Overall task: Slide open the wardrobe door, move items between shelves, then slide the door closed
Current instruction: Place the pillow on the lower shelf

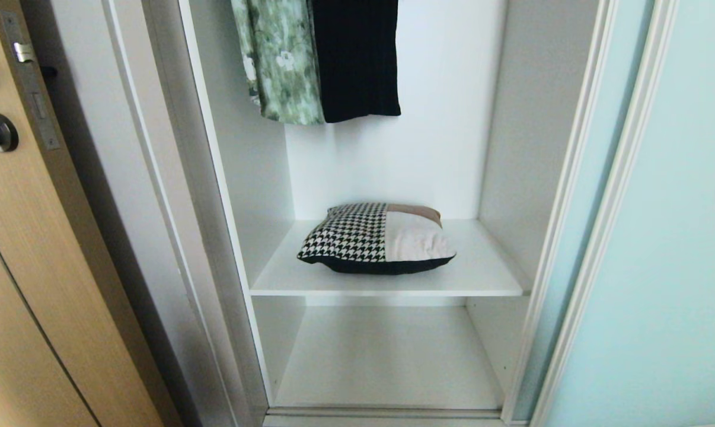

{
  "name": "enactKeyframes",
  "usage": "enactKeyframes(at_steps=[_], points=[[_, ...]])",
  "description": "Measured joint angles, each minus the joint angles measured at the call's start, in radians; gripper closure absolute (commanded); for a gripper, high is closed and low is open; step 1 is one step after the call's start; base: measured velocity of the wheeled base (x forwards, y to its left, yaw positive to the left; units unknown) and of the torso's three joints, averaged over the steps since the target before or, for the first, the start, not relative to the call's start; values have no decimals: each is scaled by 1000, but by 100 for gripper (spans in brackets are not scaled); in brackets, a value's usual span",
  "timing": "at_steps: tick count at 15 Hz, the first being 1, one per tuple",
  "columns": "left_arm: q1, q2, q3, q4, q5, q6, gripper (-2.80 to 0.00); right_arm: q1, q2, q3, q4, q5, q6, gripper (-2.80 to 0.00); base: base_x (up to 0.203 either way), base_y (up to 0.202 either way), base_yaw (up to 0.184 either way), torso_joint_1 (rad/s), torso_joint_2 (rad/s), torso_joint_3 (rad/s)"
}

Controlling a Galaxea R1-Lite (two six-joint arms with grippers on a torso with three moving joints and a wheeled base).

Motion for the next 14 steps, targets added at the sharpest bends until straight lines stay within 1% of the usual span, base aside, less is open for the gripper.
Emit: enactKeyframes(at_steps=[2, 6, 12, 14], points=[[0, 0, 0, 0, 0, 0, 0, 0, 0, 2, -6, -2, 19, 0, 0, 0, 0, 0, 0, 0], [0, 0, 0, 0, 0, 0, 0, 0, 0, 2, -4, -1, 11, 0, 0, 0, 0, 0, 0, 0], [0, 0, 0, 0, 0, -1, 0, 0, 0, 2, -8, -4, -26, 0, 0, 0, 0, 0, 0, 0], [0, 0, 0, 0, 0, -1, 0, 0, 2, -27, 6, -13, -32, 0, 0, 0, 0, 0, 0, 0]])
